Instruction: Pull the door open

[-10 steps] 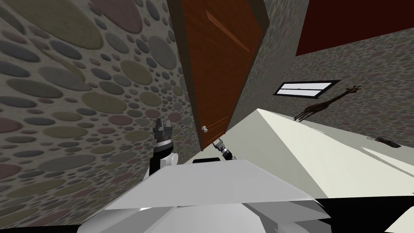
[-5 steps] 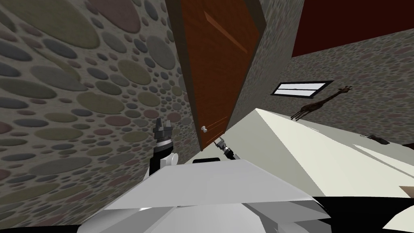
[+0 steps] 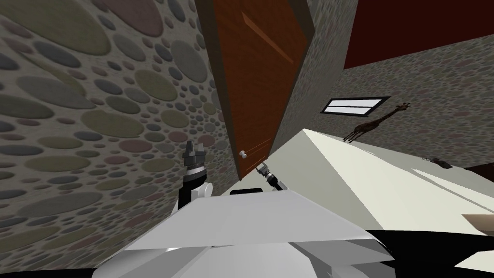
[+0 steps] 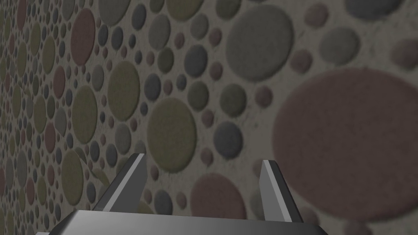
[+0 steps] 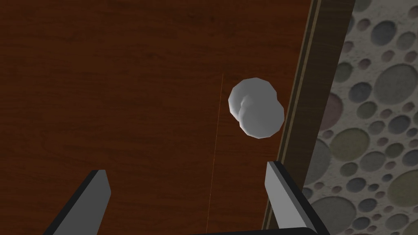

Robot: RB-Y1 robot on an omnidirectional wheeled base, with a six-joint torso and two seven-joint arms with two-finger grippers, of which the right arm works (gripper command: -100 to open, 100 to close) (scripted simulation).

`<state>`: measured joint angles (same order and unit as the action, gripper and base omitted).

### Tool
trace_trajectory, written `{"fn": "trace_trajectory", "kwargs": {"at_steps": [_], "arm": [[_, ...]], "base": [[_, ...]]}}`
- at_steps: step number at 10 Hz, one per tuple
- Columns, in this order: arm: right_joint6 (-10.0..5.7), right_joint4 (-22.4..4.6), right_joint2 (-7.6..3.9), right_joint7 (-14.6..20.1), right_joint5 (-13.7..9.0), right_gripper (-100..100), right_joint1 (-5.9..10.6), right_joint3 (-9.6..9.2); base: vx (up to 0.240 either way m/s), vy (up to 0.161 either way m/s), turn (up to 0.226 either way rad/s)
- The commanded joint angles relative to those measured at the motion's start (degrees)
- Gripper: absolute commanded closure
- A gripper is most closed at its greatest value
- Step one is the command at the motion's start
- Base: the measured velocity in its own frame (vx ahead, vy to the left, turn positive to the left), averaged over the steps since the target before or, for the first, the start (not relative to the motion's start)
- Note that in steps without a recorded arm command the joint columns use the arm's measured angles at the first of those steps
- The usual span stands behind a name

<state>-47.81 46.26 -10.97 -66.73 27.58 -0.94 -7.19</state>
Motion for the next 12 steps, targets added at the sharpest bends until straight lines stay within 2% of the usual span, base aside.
{"fn": "trace_trajectory", "kwargs": {"at_steps": [1,3,6,7,8,9,10,11,12], "arm": [[-0.01,-1.7,0.25,-1.0,-1.2,-100,1.21,-0.32],[0.07,-3.3,0.86,-2.1,-2.5,-100,2.59,-0.71],[0.11,-7.9,4.22,-5.3,-5.8,-100,6.68,-1.93],[0.11,-7.9,4.22,-5.3,-5.8,-100,6.68,-1.93],[0.09,-8.6,4.99,-5.8,-6.3,-100,7.32,-2.13],[0.05,-10.0,6.55,-6.8,-7.1,-100,8.60,-2.53],[0.05,-10.0,6.55,-6.8,-7.1,-100,8.60,-2.53],[0.03,-10.6,7.36,-7.3,-7.4,-100,9.19,-2.72],[-0.02,-11.8,8.97,-8.1,-8.1,-100,10.34,-3.09]], "base": [[0.003,0.004,-0.018],[0.005,0.006,-0.013],[0.012,0.011,0.001],[0.017,0.013,0.006],[0.016,0.008,0.012],[0.029,0.005,0.027],[0.029,0.006,0.019],[0.030,0.003,0.018],[0.058,0.010,0.058]]}}
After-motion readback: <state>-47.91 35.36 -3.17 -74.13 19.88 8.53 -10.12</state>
